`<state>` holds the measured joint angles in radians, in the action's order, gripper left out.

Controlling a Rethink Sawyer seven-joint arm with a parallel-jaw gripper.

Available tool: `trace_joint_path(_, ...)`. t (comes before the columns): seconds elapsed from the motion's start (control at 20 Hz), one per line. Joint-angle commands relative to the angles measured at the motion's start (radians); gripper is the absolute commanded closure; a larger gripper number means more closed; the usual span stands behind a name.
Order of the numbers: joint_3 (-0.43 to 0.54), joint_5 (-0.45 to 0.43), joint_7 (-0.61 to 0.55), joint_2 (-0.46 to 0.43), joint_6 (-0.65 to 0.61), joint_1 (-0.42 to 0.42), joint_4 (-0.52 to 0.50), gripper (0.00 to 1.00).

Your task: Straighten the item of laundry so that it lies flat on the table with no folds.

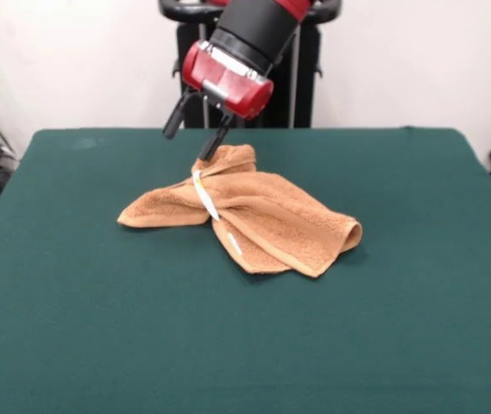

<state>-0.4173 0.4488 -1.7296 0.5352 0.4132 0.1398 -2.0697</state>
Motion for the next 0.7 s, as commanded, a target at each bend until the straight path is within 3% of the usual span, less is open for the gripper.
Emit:
trace_joint_path(0.05, 0.155, 0.092, -0.233, -0.053, -0.081, 0.040, 0.102, 0.00)
trace_joint_path(0.3, 0.145, 0.140, -0.214, -0.073, -0.123, 0.071, 0.121, 0.00)
trace_joint_path(0.7, 0.202, 0.071, -0.252, -0.141, -0.027, 0.013, 0.132, 0.00)
